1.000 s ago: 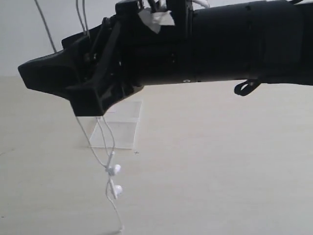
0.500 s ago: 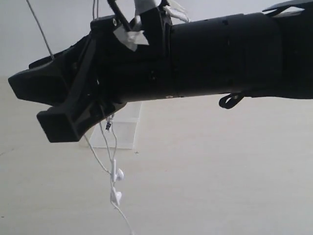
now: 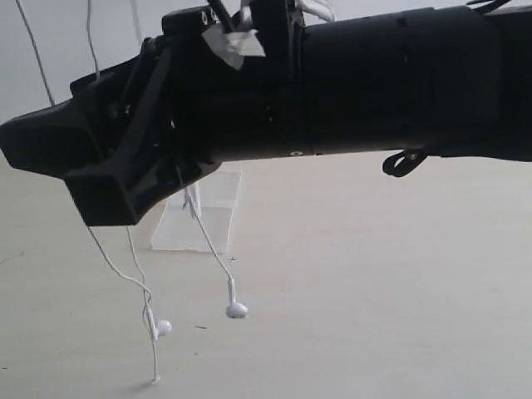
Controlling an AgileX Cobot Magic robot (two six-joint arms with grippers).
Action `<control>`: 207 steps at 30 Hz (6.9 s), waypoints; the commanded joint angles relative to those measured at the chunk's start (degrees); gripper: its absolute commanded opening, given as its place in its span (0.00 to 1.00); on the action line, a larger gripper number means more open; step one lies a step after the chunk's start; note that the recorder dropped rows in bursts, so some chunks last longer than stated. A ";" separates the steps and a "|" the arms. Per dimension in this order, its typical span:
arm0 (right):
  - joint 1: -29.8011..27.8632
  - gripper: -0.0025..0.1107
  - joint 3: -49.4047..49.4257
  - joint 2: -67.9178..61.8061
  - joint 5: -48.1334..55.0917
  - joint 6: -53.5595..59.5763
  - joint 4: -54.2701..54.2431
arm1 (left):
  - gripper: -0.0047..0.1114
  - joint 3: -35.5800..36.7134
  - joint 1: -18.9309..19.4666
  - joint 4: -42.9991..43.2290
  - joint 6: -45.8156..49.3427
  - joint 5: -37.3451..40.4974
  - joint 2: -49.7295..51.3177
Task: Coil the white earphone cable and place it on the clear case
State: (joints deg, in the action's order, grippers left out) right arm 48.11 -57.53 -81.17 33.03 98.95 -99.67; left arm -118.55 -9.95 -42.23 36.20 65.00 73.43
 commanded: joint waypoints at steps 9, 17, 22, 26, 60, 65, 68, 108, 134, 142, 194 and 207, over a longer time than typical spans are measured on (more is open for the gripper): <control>0.20 0.64 -0.60 -1.52 -4.33 -3.02 -0.14 | 0.04 -0.18 -0.34 -0.71 -0.35 -0.27 -0.41; 0.20 0.50 -0.60 -1.63 -5.36 -3.15 -0.25 | 0.04 -0.18 -0.34 -0.60 -0.35 -1.09 -0.41; 0.20 0.44 -0.60 -1.63 -5.26 -3.15 -0.25 | 0.04 -0.18 -0.34 -0.48 -0.35 -1.09 -0.41; 0.20 0.30 -0.60 -1.63 -4.87 -3.15 -0.25 | 0.04 -0.18 -0.34 0.14 -0.35 -1.09 -0.41; 0.08 0.02 -0.73 20.78 -14.83 -50.60 44.76 | 0.04 36.45 -0.34 49.02 -24.66 4.96 -9.97; 0.08 0.02 -0.73 21.11 -16.69 -50.60 44.76 | 0.04 45.94 -0.34 47.29 -24.66 3.80 -10.07; 0.08 0.02 -0.73 21.11 -16.87 -50.60 44.76 | 0.04 49.98 -0.34 44.59 -24.66 0.25 -10.07; 0.21 0.02 -4.65 16.33 -21.27 -49.01 44.81 | 0.64 70.78 -0.34 8.63 -6.53 -18.83 -6.57; 0.21 0.02 -4.65 11.53 -21.49 -49.18 48.17 | 0.76 69.08 -0.34 -5.26 18.72 -21.47 -19.21; 0.21 0.02 -4.65 10.23 -19.92 -49.10 48.66 | 0.76 69.08 -0.34 -11.71 25.39 -24.33 -19.21; 0.21 0.02 -47.42 -10.68 34.27 -77.61 82.07 | 0.76 69.08 -0.34 -20.12 37.31 -23.98 -19.68; 0.21 0.02 -47.42 -10.68 29.70 -78.02 80.09 | 0.76 69.08 -1.47 -22.30 38.53 -20.27 -12.78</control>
State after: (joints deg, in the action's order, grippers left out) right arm 48.35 -104.61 -91.88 64.17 21.17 -19.09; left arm -49.12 -10.44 -63.10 73.73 44.40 59.29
